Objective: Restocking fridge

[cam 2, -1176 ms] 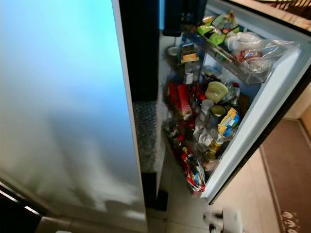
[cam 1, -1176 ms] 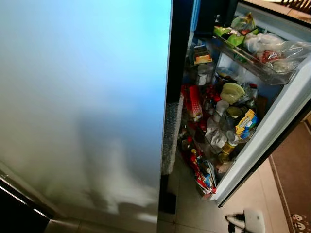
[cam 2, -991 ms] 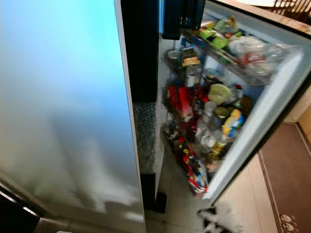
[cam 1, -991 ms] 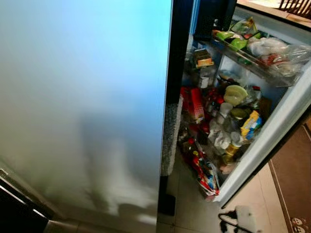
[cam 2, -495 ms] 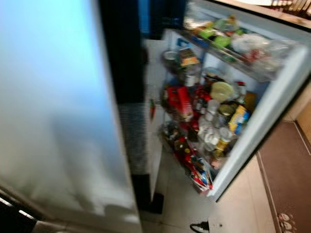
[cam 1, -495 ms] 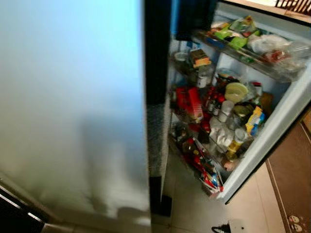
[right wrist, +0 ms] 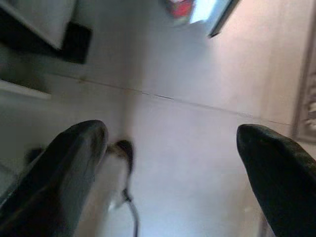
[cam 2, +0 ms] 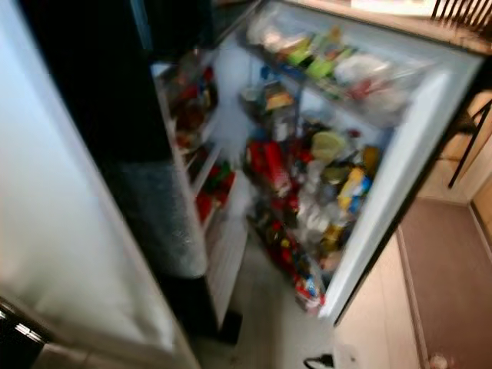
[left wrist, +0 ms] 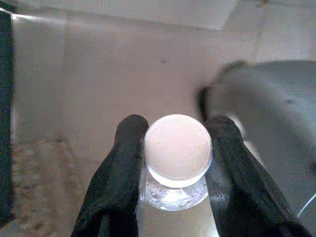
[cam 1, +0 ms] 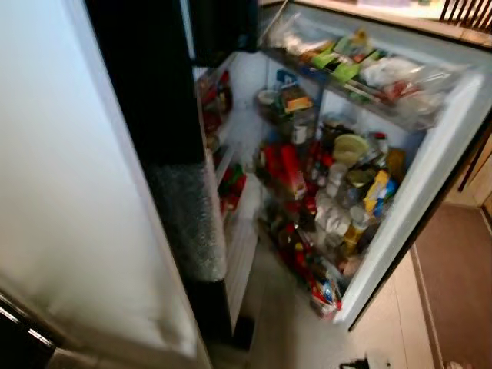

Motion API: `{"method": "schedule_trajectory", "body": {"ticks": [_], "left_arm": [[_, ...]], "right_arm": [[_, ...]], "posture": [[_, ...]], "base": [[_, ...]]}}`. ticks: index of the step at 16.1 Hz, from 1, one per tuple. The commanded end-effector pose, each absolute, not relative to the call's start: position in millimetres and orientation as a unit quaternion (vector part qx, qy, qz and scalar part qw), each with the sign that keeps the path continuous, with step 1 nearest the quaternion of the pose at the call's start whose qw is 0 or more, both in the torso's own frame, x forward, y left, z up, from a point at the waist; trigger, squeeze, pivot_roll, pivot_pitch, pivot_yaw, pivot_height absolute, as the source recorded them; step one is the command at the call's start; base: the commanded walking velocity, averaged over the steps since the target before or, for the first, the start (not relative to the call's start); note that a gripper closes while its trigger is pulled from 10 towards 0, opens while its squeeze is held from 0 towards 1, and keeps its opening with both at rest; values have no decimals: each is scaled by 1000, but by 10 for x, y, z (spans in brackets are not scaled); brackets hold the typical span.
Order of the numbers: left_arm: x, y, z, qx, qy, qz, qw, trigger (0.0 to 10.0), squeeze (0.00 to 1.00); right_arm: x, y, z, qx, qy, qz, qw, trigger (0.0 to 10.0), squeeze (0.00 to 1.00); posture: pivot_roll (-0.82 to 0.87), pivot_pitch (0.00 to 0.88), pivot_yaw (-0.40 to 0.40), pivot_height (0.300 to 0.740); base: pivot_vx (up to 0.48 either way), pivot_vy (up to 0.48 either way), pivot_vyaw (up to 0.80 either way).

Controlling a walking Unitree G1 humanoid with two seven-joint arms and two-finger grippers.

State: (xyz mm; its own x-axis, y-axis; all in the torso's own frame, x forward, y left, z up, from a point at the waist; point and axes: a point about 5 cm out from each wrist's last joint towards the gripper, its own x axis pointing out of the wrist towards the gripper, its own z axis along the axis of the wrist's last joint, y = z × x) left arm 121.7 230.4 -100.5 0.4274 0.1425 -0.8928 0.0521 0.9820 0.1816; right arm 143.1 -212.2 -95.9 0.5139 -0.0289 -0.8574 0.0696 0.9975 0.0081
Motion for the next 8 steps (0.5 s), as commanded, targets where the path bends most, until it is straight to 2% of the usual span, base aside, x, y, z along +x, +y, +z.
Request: {"method": "schedule_trajectory", "body": {"ticks": [1,7,8], "left_arm": [[1191,2373,-997,102,539,29,836,10000,0],[1191,2373,-997,102,539,29,836,10000,0],[1170,2394,-998,110,543,24,832,10000,0]], "right_arm": [[1478,-2054,-952,24,486,-21,874,10000,0],[1478,-2055,-952,24,485,-20,874,10000,0],[1807,-2295,-732,55,389,-79,916,10000,0]], "posture": [[-13,0,-7,740],[-13,0,-7,740],[-23,0,4,740]], "base": [[0,-458,0],[0,-458,0],[0,0,0]]}}
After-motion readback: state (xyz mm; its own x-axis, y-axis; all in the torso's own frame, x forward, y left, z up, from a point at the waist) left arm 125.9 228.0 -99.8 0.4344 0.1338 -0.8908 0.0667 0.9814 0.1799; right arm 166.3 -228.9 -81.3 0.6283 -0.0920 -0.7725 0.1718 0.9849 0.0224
